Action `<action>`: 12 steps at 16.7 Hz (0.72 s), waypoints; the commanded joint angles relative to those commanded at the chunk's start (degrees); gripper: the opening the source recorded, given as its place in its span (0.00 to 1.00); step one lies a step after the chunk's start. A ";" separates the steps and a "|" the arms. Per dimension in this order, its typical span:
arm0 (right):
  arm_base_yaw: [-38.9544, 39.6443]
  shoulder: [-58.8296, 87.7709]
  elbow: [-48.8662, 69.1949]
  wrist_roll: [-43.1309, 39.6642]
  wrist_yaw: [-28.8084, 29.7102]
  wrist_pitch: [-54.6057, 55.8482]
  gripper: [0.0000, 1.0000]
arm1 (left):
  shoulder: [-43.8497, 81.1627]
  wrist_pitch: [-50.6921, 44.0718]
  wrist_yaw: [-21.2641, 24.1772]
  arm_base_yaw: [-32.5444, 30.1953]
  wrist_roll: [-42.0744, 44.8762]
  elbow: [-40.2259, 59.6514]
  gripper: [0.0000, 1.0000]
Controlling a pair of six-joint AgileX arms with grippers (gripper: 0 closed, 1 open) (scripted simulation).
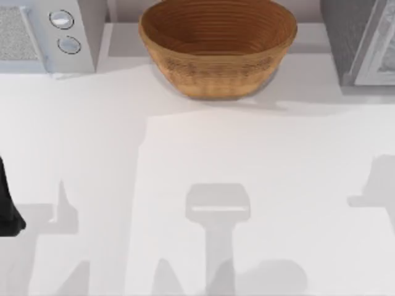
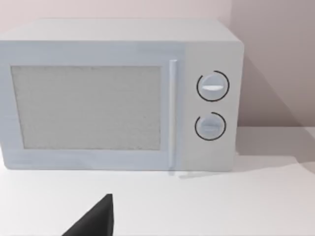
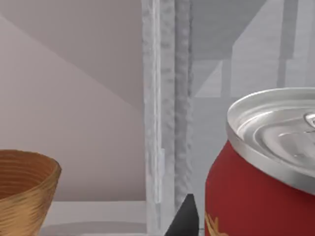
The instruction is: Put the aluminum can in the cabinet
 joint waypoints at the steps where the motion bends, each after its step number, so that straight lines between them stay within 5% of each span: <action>1: -1.85 -3.94 -2.10 0.01 -1.89 -3.04 0.00 | 0.00 0.00 0.00 0.00 0.00 0.00 1.00; 6: -8.71 -15.63 -9.63 0.07 -8.98 -12.05 0.00 | 0.00 0.00 0.00 0.00 0.00 0.00 1.00; 12: -9.02 -16.01 -10.03 0.17 -9.38 -12.43 0.00 | 0.00 0.00 0.00 0.00 0.00 0.00 1.00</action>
